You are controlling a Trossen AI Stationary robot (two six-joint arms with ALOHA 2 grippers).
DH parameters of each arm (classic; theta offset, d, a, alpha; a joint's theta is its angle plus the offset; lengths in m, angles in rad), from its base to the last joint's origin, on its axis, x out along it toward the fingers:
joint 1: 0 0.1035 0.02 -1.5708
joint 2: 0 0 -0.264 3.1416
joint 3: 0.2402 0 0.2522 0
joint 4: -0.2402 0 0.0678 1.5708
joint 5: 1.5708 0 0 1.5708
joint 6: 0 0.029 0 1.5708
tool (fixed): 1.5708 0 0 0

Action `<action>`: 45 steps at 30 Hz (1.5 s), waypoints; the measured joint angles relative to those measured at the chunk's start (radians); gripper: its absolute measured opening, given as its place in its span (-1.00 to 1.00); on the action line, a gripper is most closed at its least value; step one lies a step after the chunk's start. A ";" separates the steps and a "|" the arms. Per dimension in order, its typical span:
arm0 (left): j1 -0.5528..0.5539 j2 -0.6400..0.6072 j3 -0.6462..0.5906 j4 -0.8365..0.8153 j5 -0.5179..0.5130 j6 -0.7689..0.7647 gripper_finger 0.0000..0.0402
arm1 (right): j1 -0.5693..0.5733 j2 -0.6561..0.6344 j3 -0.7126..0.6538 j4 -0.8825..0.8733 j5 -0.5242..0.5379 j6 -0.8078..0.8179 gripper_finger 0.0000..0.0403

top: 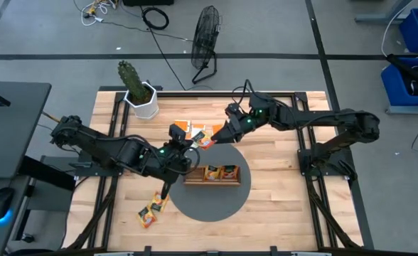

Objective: Pick & Place Tea
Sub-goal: Put the yellow tea bag into the middle section of the wooden organizer

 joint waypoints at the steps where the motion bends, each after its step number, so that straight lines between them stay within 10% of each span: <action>1: 0.000 0.000 0.000 0.004 0.000 0.004 -1.00 | 0.000 0.004 0.000 0.024 -0.002 0.009 0.35; 11: 0.002 0.000 0.000 0.016 0.001 0.010 -1.00 | -0.002 0.009 0.000 0.069 -0.044 0.037 0.13; 27: 0.016 0.000 0.000 0.095 0.001 0.047 -0.98 | -0.001 0.009 0.000 0.070 -0.073 -0.022 -0.95; 38: 0.018 -0.060 0.001 0.106 0.018 -0.359 -0.67 | 0.007 -0.057 0.000 0.067 0.033 -0.177 -0.99; 45: 0.066 -0.168 0.001 0.120 0.219 -0.671 -0.44 | 0.054 -0.160 0.000 0.022 0.256 -0.511 -1.00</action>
